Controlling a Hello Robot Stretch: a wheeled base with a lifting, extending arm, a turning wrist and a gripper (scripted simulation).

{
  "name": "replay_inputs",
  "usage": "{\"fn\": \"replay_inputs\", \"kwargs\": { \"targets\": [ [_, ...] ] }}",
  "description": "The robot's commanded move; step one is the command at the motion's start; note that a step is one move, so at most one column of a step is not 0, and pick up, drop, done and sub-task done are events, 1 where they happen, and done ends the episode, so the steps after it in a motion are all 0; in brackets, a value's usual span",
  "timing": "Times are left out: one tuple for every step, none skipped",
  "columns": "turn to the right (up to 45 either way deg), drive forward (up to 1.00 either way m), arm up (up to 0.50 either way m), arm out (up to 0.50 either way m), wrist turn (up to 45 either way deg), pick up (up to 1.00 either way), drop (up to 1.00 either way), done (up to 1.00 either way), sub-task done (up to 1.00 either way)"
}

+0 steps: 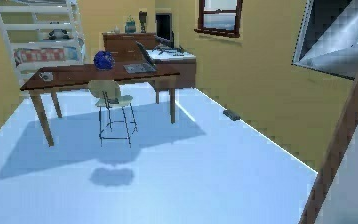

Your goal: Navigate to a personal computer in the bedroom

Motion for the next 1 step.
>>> {"fn": "replay_inputs", "kwargs": {
  "targets": [
    [-6.0,0.00,0.00,0.00,0.0,0.00,0.00,0.00,0.00]
  ]
}}
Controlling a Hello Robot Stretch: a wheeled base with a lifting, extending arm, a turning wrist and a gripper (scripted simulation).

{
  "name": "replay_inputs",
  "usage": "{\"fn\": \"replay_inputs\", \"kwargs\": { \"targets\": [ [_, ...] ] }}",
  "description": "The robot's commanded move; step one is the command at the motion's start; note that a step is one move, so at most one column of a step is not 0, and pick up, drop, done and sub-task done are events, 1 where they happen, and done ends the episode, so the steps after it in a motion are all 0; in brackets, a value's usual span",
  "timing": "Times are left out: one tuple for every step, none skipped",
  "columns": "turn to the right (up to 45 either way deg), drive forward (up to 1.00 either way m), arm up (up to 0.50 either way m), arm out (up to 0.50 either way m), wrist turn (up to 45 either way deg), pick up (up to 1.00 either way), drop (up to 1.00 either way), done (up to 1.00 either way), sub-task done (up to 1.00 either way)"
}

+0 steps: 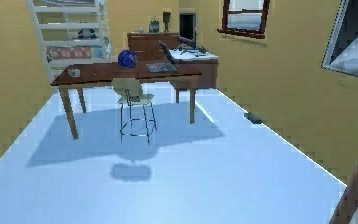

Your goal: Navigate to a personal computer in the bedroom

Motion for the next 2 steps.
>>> {"fn": "replay_inputs", "kwargs": {
  "targets": [
    [-3.0,0.00,0.00,0.00,0.0,0.00,0.00,0.00,0.00],
    [0.0,1.00,0.00,0.00,0.0,0.00,0.00,0.00,0.00]
  ]
}}
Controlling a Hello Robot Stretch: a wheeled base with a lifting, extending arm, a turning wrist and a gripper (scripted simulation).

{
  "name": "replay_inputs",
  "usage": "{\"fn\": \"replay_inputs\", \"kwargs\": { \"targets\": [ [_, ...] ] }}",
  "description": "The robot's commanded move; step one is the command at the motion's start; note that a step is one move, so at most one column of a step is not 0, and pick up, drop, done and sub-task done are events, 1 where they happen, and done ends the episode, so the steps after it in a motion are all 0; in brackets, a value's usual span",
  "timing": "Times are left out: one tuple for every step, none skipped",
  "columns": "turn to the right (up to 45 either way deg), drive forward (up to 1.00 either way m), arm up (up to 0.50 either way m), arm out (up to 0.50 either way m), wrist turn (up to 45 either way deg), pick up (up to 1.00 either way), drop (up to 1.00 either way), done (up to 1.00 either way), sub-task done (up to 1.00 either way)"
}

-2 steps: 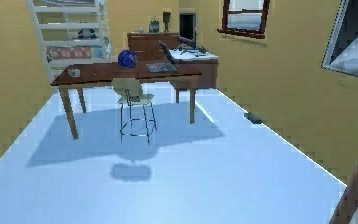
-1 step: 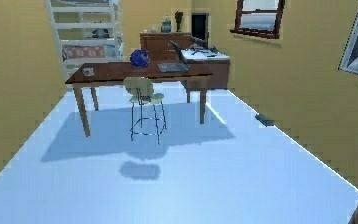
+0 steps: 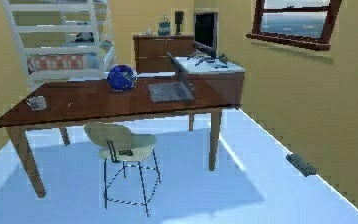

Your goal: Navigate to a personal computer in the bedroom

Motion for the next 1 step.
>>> {"fn": "replay_inputs", "kwargs": {
  "targets": [
    [0.0,0.85,0.00,0.00,0.0,0.00,0.00,0.00,0.00]
  ]
}}
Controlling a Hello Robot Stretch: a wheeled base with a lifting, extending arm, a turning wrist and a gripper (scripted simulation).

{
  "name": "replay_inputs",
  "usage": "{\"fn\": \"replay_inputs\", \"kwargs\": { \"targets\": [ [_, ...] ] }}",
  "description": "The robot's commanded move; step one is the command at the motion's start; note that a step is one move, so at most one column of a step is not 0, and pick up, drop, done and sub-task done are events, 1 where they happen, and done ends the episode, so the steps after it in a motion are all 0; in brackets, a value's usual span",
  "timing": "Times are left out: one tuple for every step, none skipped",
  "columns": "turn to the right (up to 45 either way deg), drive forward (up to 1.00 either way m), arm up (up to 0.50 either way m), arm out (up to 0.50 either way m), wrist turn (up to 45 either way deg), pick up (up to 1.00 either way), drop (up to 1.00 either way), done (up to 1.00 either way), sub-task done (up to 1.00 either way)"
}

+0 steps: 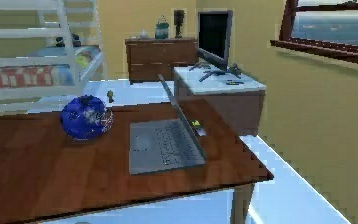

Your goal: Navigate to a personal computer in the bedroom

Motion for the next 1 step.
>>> {"fn": "replay_inputs", "kwargs": {
  "targets": [
    [0.0,0.00,0.00,0.00,0.0,0.00,0.00,1.00,0.00]
  ]
}}
